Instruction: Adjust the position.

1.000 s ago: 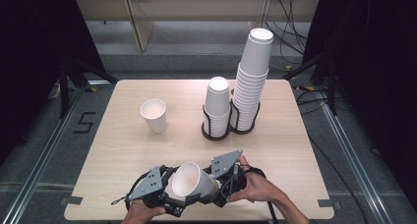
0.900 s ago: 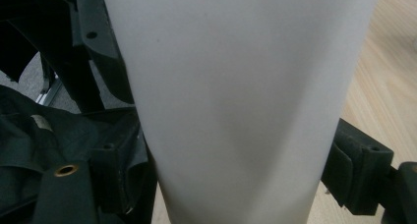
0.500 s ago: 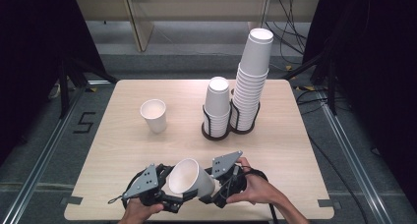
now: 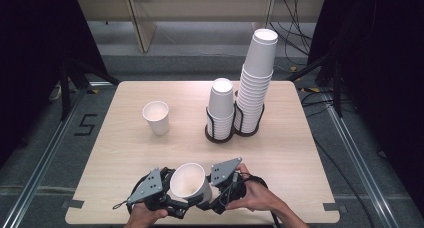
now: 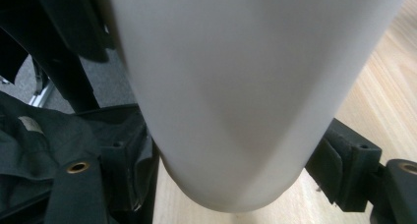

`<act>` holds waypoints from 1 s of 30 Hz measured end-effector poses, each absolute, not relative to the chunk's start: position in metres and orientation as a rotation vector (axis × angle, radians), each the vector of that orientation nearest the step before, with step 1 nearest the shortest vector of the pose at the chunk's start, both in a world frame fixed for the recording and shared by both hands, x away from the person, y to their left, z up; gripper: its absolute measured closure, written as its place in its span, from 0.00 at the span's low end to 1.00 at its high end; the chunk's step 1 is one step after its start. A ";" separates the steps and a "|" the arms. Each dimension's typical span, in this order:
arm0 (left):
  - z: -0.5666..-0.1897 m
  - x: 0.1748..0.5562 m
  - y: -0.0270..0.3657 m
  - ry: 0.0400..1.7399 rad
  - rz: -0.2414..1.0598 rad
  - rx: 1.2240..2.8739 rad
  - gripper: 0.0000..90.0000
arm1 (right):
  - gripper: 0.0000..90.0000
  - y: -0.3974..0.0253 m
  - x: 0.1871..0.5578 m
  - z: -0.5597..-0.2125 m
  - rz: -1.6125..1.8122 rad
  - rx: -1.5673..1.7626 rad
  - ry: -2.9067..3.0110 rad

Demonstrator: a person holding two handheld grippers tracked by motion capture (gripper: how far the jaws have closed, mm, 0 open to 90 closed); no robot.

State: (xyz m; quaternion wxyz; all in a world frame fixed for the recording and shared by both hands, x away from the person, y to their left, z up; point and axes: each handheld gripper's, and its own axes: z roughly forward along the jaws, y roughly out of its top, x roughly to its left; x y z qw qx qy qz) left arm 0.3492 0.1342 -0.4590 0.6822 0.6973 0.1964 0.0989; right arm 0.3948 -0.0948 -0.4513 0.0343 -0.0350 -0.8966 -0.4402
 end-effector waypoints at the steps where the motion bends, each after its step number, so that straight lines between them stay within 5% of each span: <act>1: -0.458 0.349 0.134 0.440 0.217 1.558 0.15 | 0.30 -0.094 0.395 -0.452 -1.360 -0.110 -2.747; 8: -0.456 0.351 0.141 0.477 0.239 1.544 0.18 | 0.25 -0.100 0.401 -0.455 -1.371 -0.189 -2.703; 30: -0.464 0.379 0.184 0.804 0.630 1.626 0.19 | 0.26 -0.133 0.414 -0.458 -1.374 -0.405 -2.790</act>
